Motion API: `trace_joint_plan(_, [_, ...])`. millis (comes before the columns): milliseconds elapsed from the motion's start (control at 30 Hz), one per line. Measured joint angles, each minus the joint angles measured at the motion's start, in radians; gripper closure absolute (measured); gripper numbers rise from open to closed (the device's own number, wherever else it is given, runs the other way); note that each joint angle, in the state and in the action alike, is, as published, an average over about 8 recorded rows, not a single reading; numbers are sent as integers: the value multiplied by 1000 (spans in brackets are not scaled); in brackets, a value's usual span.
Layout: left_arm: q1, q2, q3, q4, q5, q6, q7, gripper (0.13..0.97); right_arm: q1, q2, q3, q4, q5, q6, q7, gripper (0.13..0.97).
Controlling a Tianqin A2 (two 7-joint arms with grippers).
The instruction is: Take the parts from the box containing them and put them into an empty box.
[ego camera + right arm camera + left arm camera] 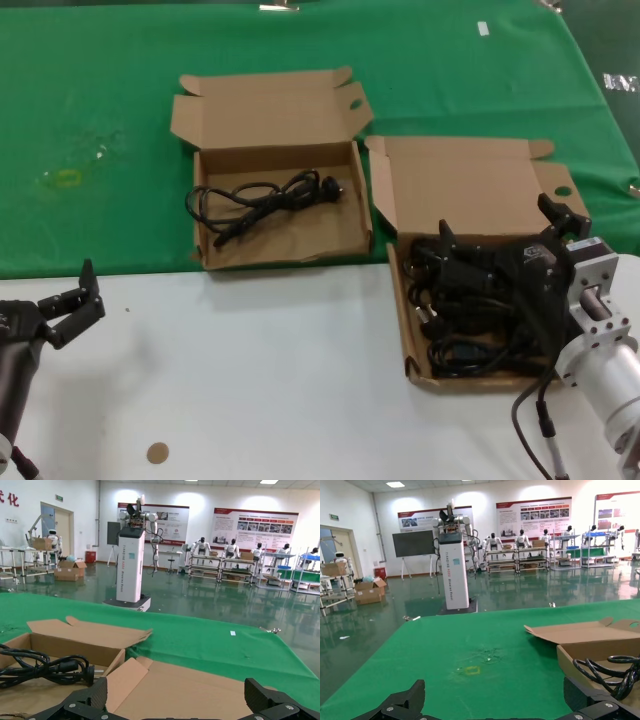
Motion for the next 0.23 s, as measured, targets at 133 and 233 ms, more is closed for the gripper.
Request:
trace_joint_plan(133, [0, 0, 0, 0, 0, 0, 0, 132, 0, 0, 0, 0, 0, 0, 0, 129])
trace_joint_plan(233, [0, 0, 0, 0, 0, 0, 0, 132, 0, 0, 0, 0, 0, 0, 0, 129])
